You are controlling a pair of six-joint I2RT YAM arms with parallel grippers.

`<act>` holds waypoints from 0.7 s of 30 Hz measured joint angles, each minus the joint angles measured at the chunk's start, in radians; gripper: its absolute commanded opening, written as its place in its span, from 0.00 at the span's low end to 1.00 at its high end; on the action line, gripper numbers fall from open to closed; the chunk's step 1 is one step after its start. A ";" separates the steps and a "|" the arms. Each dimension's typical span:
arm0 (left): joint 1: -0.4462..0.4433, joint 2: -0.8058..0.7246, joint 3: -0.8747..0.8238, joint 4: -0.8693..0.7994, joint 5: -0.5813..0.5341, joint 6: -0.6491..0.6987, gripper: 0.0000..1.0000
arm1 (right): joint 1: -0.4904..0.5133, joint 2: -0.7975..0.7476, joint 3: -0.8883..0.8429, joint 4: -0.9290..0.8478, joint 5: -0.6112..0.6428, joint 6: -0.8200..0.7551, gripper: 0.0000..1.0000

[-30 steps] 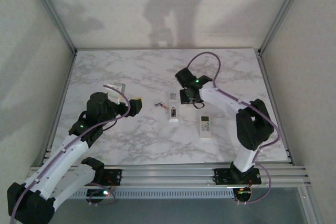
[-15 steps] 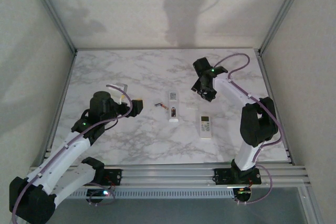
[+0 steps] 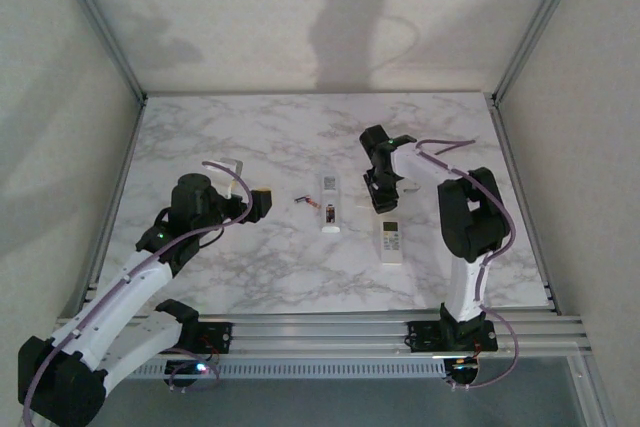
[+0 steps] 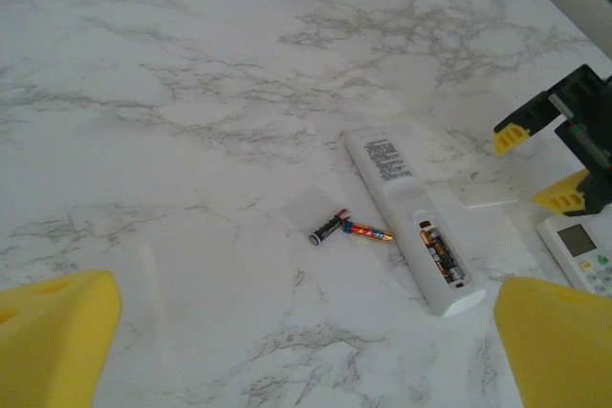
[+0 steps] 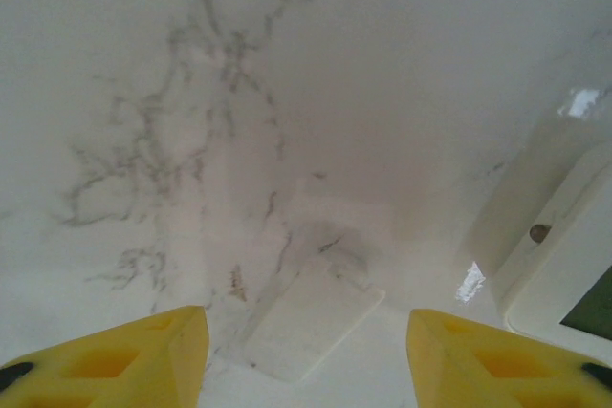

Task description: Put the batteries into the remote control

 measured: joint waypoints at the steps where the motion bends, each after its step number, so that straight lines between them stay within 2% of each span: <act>1: 0.000 0.001 0.000 -0.001 0.000 0.003 0.99 | 0.002 0.006 0.000 -0.003 -0.001 0.018 0.56; 12: 0.000 0.007 0.006 -0.008 0.000 0.011 1.00 | 0.006 0.047 0.006 -0.004 -0.008 0.111 0.55; 15: 0.000 0.007 0.006 -0.011 0.000 0.012 0.99 | 0.006 0.074 0.015 -0.002 -0.013 0.116 0.51; 21: 0.000 0.012 0.006 -0.016 -0.003 0.015 1.00 | 0.006 0.089 0.031 -0.033 -0.016 0.114 0.36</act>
